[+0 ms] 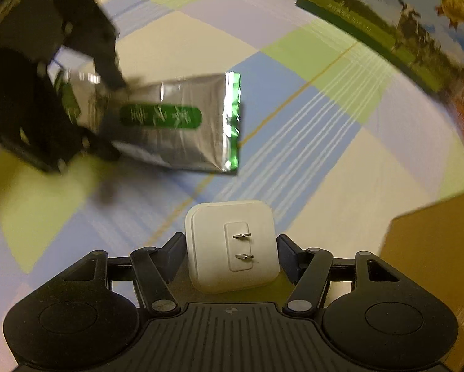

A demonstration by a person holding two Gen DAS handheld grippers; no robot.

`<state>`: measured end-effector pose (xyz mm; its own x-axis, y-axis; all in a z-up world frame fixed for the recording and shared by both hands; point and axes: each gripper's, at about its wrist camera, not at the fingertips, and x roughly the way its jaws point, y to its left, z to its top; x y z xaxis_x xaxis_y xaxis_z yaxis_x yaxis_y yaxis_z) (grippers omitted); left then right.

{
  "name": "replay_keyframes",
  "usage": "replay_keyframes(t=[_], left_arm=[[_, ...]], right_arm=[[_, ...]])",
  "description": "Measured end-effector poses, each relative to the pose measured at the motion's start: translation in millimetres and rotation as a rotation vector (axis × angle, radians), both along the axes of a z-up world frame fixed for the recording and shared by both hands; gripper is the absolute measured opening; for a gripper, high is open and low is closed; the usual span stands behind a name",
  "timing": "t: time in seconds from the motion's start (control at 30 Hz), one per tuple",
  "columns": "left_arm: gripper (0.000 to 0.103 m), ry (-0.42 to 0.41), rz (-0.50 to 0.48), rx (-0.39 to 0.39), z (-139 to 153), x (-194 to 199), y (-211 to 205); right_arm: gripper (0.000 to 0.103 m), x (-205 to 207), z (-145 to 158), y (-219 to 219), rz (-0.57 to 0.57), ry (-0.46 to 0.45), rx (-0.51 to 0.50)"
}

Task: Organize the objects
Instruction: 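Close the left tool on the tea bag while the right tool grasps the white plug, then lift and carry the tea bag and white plug over the cardboard box with both tools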

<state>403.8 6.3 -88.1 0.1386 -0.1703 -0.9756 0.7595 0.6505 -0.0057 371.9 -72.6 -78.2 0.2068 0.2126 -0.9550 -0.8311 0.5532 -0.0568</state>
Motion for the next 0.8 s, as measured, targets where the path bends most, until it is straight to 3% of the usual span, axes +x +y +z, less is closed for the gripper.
replay_keyframes(t=[0.3, 0.43, 0.8], left_arm=[[0.046, 0.07, 0.216, -0.061, 5, -81, 9], [0.056, 0.028, 0.223, -0.039, 6, -108, 2], [0.071, 0.023, 0.289, -0.072, 0, -103, 2]], right_arm=[[0.06, -63, 5, -17, -0.109, 0.047, 0.048], [0.06, -83, 8, -26, -0.158, 0.089, 0.065], [0.062, -92, -3, -43, -0.212, 0.06, 0.139]])
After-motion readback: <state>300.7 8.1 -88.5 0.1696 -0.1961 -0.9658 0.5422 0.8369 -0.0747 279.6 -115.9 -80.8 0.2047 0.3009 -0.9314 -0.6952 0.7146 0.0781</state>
